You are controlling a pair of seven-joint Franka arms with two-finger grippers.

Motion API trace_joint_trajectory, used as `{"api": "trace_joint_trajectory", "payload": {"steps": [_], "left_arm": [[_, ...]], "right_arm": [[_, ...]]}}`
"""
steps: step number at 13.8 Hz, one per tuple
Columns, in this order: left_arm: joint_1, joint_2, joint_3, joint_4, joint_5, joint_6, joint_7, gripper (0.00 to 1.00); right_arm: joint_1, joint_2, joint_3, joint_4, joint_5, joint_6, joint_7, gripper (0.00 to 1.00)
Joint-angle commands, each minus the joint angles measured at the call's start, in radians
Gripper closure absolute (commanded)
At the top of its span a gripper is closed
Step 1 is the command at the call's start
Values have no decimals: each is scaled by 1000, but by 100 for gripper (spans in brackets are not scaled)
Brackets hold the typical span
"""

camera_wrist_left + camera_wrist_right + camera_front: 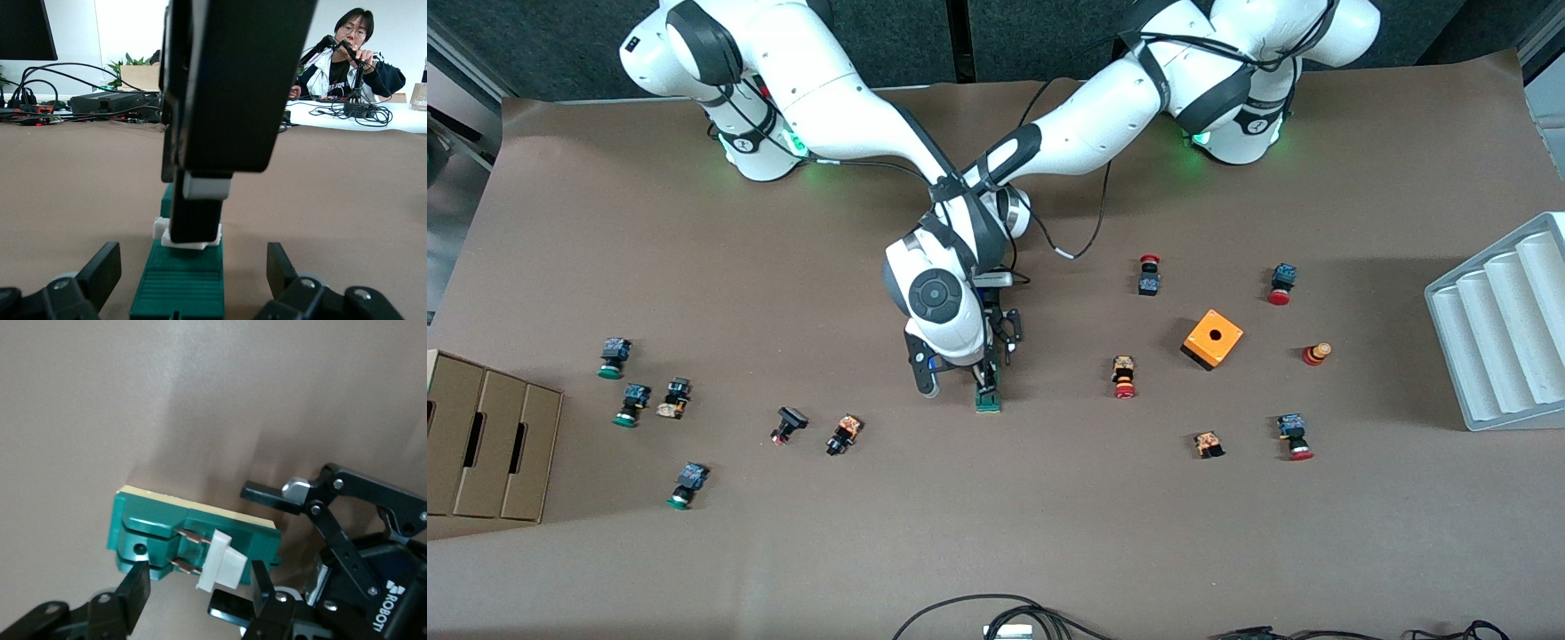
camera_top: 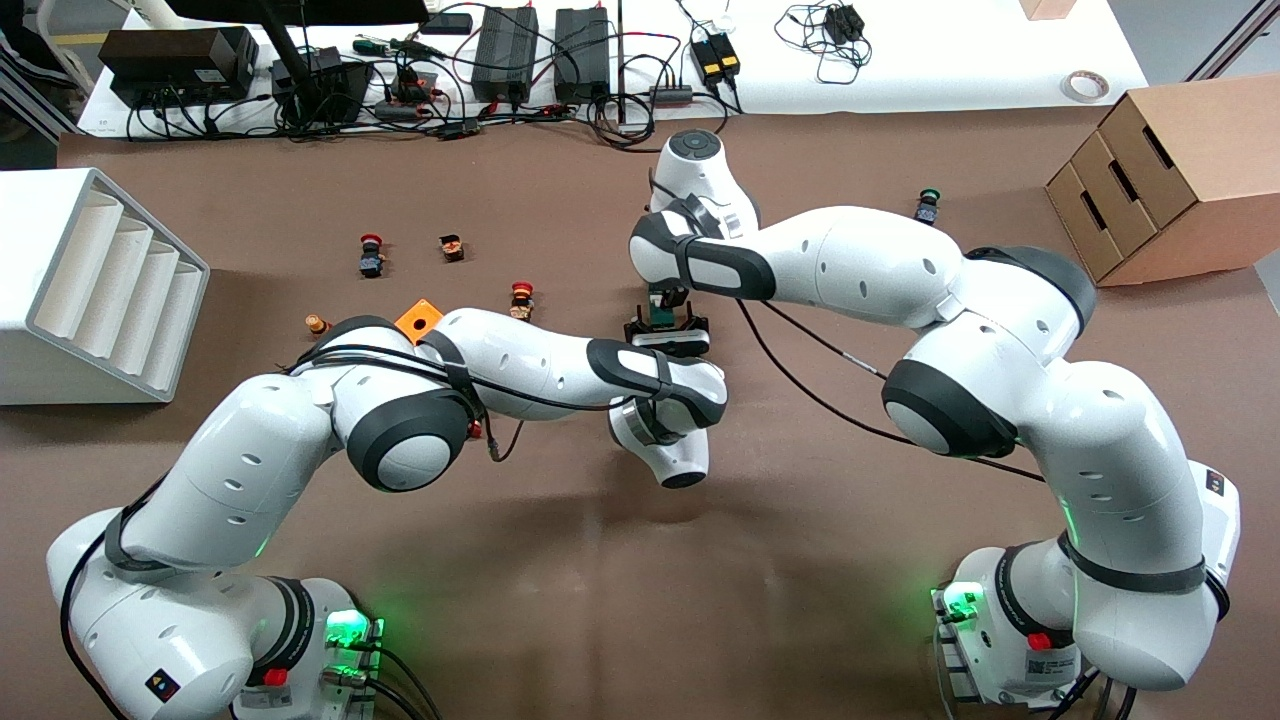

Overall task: Close load switch with both arms
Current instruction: 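Grasp the green switch base with the right gripper while the left gripper lowers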

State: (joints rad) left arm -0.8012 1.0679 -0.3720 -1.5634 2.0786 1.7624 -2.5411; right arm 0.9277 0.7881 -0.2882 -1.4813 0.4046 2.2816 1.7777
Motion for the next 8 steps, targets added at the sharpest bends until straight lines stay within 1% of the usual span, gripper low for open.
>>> {"api": "trace_joint_trajectory", "payload": {"steps": [1,3,5,6,8], "left_arm": [[-12,18,4,31,5,-1,19,11],[-12,24,4,31,8,-3,21,24],[-12,30,4,29,14,-4,18,35],[-12,30,4,31,14,-4,18,35],[-12,30,4,31,14,-4,18,41]], "right_arm": [[20,-12,6,-33,30,25,8,32],[23,-10,6,-39,26,47,8,33],[22,-7,6,-45,20,85,3,37],[20,-6,6,-44,19,93,-3,39],[17,-7,6,-45,2,99,-10,41]]}}
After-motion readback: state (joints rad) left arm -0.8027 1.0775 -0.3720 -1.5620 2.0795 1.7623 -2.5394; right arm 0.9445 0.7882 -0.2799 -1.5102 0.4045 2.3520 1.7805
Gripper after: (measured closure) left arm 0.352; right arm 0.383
